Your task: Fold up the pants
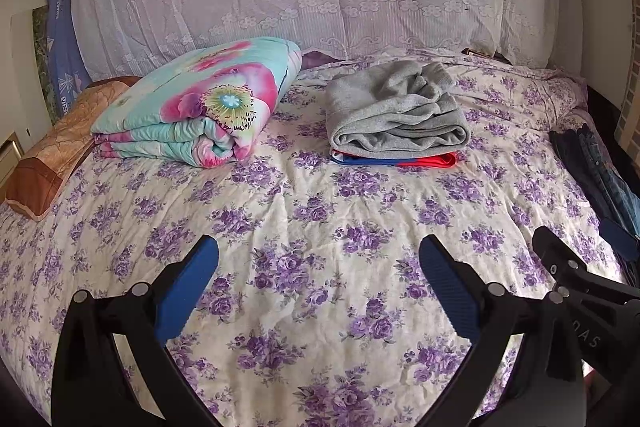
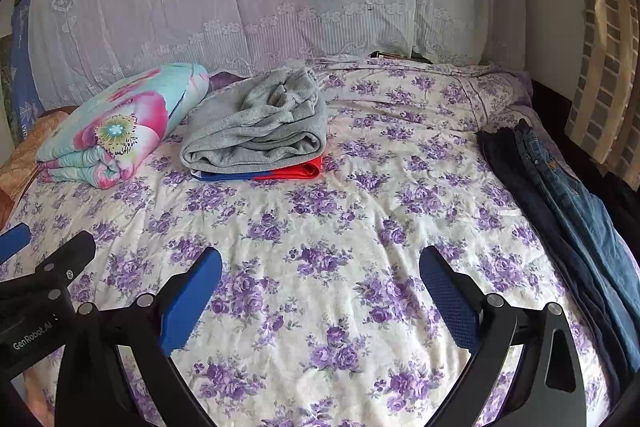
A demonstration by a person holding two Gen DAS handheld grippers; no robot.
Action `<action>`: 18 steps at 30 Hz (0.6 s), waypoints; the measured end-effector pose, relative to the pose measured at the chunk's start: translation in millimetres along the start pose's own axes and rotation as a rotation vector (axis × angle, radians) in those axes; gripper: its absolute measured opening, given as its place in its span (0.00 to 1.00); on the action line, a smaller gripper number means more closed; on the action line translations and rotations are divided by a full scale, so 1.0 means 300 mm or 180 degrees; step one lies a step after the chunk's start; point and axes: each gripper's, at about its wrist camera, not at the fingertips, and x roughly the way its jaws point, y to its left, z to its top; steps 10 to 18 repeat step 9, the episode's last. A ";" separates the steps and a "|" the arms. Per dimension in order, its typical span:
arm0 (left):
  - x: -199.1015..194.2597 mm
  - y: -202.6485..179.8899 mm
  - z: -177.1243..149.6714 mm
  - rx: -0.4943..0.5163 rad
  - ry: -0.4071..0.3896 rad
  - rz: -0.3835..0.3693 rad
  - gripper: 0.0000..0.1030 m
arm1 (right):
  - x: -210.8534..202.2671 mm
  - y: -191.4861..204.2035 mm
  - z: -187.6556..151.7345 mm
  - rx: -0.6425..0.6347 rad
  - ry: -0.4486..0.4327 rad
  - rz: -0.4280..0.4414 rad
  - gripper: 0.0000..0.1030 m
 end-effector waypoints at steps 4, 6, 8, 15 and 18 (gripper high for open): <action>0.003 -0.003 0.002 -0.0002 0.0018 -0.0021 0.95 | -0.004 0.005 0.000 0.0004 -0.0006 -0.0004 0.97; 0.005 -0.002 0.003 -0.0012 0.0032 -0.0024 0.95 | -0.004 0.005 0.000 0.0002 -0.0005 -0.0004 0.97; 0.007 0.001 0.004 -0.0030 0.0042 -0.0021 0.95 | -0.004 0.005 -0.001 0.0005 -0.0006 -0.0007 0.97; 0.008 0.004 0.004 -0.0039 0.0046 -0.0025 0.95 | -0.004 0.005 -0.001 0.0006 -0.0006 -0.0006 0.97; 0.008 0.004 0.004 -0.0039 0.0046 -0.0025 0.95 | -0.004 0.005 -0.001 0.0006 -0.0006 -0.0006 0.97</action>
